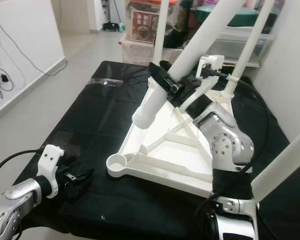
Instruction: Building children table
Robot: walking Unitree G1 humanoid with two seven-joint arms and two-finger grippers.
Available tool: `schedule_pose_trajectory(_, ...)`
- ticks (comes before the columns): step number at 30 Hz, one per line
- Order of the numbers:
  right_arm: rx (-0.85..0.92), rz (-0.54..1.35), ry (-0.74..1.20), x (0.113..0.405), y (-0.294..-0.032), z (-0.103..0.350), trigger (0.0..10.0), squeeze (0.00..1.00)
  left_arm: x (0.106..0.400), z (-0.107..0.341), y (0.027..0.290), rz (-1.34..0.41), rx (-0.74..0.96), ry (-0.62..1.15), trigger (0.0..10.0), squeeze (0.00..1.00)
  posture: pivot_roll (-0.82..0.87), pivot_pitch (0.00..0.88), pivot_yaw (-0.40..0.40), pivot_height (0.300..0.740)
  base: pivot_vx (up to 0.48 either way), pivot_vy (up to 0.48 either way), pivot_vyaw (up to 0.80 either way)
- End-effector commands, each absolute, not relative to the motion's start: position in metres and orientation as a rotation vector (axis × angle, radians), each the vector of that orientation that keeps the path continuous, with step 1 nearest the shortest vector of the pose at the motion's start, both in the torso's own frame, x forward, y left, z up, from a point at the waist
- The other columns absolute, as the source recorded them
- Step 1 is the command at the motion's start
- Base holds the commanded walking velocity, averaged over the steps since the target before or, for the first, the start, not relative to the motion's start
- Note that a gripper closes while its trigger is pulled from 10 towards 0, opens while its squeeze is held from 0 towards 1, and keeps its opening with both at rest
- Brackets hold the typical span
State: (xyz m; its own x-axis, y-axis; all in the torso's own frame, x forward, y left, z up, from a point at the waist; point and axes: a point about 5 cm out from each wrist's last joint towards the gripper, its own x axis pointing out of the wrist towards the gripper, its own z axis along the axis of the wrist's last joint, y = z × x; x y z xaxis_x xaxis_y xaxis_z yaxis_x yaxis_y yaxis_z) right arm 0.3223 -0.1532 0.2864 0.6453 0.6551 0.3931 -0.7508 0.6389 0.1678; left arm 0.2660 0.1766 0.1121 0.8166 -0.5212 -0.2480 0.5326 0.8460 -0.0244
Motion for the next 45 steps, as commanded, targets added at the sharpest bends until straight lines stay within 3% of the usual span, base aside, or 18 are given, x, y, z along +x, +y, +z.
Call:
schedule_pose_trajectory(1,0.326,0.837,-0.328,0.319,-0.152,0.288,0.0,0.0,0.268,0.11,0.181,-0.534,0.061,0.262,10.0,0.0,0.14,0.0,-0.086,0.74,0.0,0.0,0.0)
schedule_pose_trajectory(16,0.302,0.878,-0.295,0.317,-0.144,0.277,0.0,0.0,0.274,0.11,0.194,-0.417,0.059,0.252,10.0,0.0,0.13,0.0,-0.087,0.74,0.0,0.0,0.0)
schedule_pose_trajectory(23,0.126,0.892,-0.203,0.315,-0.116,0.25,0.0,0.0,0.282,0.11,0.231,-0.157,0.079,0.257,10.0,0.0,0.15,0.0,-0.091,0.74,0.0,0.0,0.0)
schedule_pose_trajectory(28,0.091,0.932,-0.173,0.31,-0.096,0.237,0.0,0.0,0.28,0.108,0.252,-0.036,0.076,0.272,10.0,0.0,0.16,0.0,-0.097,0.74,0.0,0.0,0.0)
schedule_pose_trajectory(33,0.079,0.97,-0.174,0.305,-0.083,0.232,0.0,0.0,0.28,0.107,0.255,-0.008,0.069,0.274,10.0,0.0,0.16,0.0,-0.096,0.74,0.0,0.0,0.0)
schedule_pose_trajectory(36,0.007,1.093,-0.18,0.29,-0.06,0.223,0.0,0.0,0.28,0.105,0.251,-0.008,0.064,0.274,10.0,0.0,0.17,0.0,-0.097,0.74,0.0,0.0,0.0)
schedule_pose_trajectory(45,-0.146,1.144,-0.163,0.288,-0.047,0.206,0.0,0.0,0.282,0.104,0.25,0.006,0.057,0.271,10.0,0.0,0.17,0.0,-0.099,0.74,0.0,0.0,0.0)
